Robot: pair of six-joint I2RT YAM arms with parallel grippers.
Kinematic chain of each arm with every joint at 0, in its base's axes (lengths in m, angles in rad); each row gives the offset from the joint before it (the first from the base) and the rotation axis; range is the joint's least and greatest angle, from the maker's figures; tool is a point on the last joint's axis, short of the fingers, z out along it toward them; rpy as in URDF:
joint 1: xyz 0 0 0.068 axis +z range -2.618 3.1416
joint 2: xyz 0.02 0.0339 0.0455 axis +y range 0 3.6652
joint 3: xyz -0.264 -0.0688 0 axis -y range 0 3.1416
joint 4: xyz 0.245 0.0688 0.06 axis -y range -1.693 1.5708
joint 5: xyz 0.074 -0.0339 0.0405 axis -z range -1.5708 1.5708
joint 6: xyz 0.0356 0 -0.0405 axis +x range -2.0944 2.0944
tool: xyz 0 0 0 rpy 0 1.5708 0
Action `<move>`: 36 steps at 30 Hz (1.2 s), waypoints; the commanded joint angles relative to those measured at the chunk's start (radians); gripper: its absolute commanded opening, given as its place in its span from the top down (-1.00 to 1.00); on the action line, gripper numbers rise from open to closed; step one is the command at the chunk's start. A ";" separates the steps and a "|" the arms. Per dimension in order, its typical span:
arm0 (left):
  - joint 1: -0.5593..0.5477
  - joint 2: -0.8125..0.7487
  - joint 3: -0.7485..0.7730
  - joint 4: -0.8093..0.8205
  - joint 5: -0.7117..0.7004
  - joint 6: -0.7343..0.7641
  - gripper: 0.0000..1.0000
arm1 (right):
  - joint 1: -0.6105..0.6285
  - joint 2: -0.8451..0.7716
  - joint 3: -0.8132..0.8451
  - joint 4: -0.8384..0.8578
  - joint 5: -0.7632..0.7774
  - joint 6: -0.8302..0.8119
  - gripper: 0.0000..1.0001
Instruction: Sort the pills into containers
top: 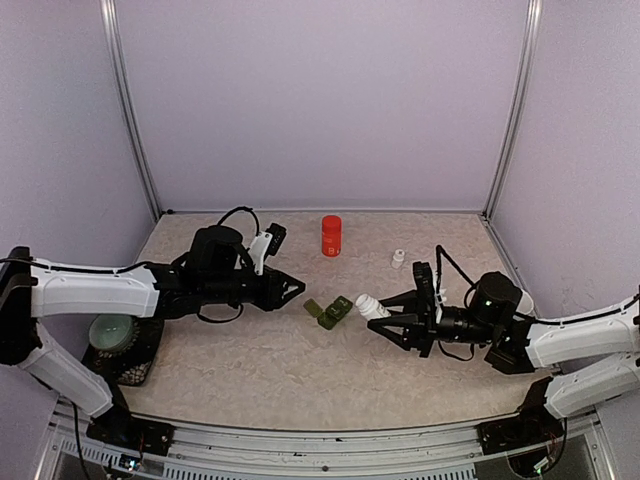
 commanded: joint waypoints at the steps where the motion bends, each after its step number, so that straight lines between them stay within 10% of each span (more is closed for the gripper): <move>1: 0.030 0.040 -0.030 0.034 -0.061 0.018 0.41 | -0.005 0.082 -0.025 0.133 0.014 -0.034 0.54; 18: 0.157 0.320 -0.045 0.146 -0.062 0.044 0.32 | -0.016 0.522 -0.012 0.605 0.039 -0.050 0.57; 36: 0.157 0.325 -0.012 0.147 -0.044 0.041 -0.12 | -0.037 0.523 -0.011 0.546 0.068 -0.056 0.57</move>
